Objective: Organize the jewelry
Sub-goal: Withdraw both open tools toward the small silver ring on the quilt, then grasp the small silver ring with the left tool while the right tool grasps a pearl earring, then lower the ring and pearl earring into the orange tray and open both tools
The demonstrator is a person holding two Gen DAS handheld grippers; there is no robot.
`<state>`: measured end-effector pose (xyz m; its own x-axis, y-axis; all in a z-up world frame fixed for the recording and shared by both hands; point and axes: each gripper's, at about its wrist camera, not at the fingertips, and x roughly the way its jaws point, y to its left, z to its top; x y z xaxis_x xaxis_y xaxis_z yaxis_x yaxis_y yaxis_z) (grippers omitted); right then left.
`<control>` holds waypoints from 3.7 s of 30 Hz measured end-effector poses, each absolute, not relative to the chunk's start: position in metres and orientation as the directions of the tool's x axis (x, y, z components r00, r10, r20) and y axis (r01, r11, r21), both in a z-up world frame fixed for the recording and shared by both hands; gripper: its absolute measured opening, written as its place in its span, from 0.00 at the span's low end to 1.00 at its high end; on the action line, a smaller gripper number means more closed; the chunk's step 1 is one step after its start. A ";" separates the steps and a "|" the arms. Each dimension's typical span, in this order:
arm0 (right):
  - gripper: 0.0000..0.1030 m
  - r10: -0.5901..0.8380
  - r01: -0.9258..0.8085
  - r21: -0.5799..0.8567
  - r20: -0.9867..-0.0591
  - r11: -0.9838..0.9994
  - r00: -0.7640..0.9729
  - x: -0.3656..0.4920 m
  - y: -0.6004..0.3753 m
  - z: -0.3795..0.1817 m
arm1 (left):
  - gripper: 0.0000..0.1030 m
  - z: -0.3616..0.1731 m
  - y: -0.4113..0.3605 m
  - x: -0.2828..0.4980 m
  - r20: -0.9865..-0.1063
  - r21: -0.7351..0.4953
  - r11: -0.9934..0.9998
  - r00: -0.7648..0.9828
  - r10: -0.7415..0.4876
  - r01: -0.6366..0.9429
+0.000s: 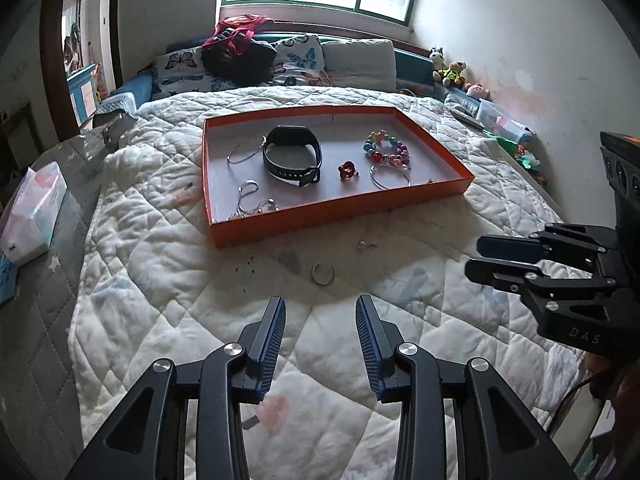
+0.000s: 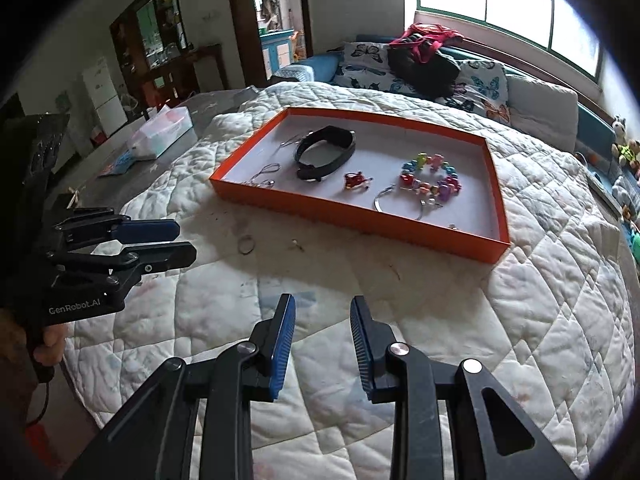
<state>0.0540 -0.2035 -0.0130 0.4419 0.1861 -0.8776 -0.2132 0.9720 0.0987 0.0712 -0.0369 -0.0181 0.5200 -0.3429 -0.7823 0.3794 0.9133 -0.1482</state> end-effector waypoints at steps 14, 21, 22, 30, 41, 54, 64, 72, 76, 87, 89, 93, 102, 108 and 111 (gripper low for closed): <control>0.31 0.259 -0.350 0.117 -0.883 0.930 0.392 0.089 -0.184 -0.038 | 0.38 -0.031 -0.039 0.095 -0.790 -0.171 0.921 0.510 -0.341 0.351; 0.30 0.269 -0.406 0.109 -0.893 0.907 0.361 0.108 -0.176 -0.056 | 0.38 -0.035 -0.039 0.106 -0.783 -0.170 0.917 0.515 -0.348 0.360; 0.30 0.271 -0.413 0.109 -0.894 0.904 0.357 0.108 -0.175 -0.058 | 0.38 -0.036 -0.039 0.107 -0.781 -0.172 0.915 0.515 -0.353 0.365; 0.21 0.273 -0.453 0.091 -0.894 0.887 0.355 0.110 -0.170 -0.061 | 0.38 -0.040 -0.043 0.113 -0.778 -0.164 0.907 0.514 -0.361 0.387; 0.09 0.245 -0.458 0.052 -0.895 0.887 0.373 0.099 -0.171 -0.056 | 0.38 -0.053 -0.061 0.116 -0.786 -0.087 0.897 0.523 -0.329 0.434; 0.09 0.267 -0.350 0.119 -0.870 0.929 0.414 0.094 -0.206 -0.038 | 0.24 -0.066 -0.083 0.123 -0.797 0.035 0.881 0.546 -0.260 0.472; 0.09 0.258 -0.273 0.147 -0.864 0.951 0.433 0.089 -0.219 -0.029 | 0.17 -0.063 -0.085 0.118 -0.781 0.067 0.873 0.570 -0.255 0.483; 0.09 0.252 -0.221 0.166 -0.854 0.961 0.455 0.094 -0.237 -0.020 | 0.17 -0.024 -0.068 0.122 -0.730 -0.036 0.885 0.592 -0.340 0.463; 0.09 0.241 -0.206 0.160 -0.848 0.965 0.472 0.111 -0.245 -0.018 | 0.17 -0.007 -0.064 0.140 -0.704 -0.039 0.895 0.624 -0.341 0.445; 0.09 0.235 -0.190 0.164 -0.857 0.968 0.458 0.159 -0.252 -0.040 | 0.18 -0.027 -0.058 0.199 -0.754 -0.081 0.919 0.579 -0.310 0.386; 0.09 0.243 -0.193 0.172 -0.861 0.966 0.447 0.163 -0.252 -0.045 | 0.18 -0.032 -0.059 0.203 -0.762 -0.082 0.918 0.570 -0.308 0.387; 0.09 0.240 -0.198 0.168 -0.868 0.966 0.434 0.167 -0.252 -0.052 | 0.18 -0.038 -0.062 0.209 -0.773 -0.085 0.918 0.556 -0.306 0.388; 0.10 0.236 -0.186 0.172 -0.880 0.967 0.412 0.171 -0.258 -0.060 | 0.18 -0.049 -0.067 0.218 -0.796 -0.089 0.923 0.531 -0.292 0.374; 0.10 0.243 -0.179 0.184 -0.885 0.966 0.397 0.172 -0.259 -0.067 | 0.19 -0.054 -0.071 0.221 -0.806 -0.095 0.923 0.516 -0.291 0.373; 0.10 0.252 -0.180 0.194 -0.883 0.964 0.396 0.173 -0.260 -0.067 | 0.20 -0.056 -0.072 0.223 -0.809 -0.098 0.923 0.510 -0.291 0.373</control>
<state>0.1727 -0.2604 -0.0675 0.3956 0.2521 -0.8831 -0.1804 0.9642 0.1944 0.2234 -0.0722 -0.0555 0.5101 -0.2914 -0.8092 0.3726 0.9229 -0.0975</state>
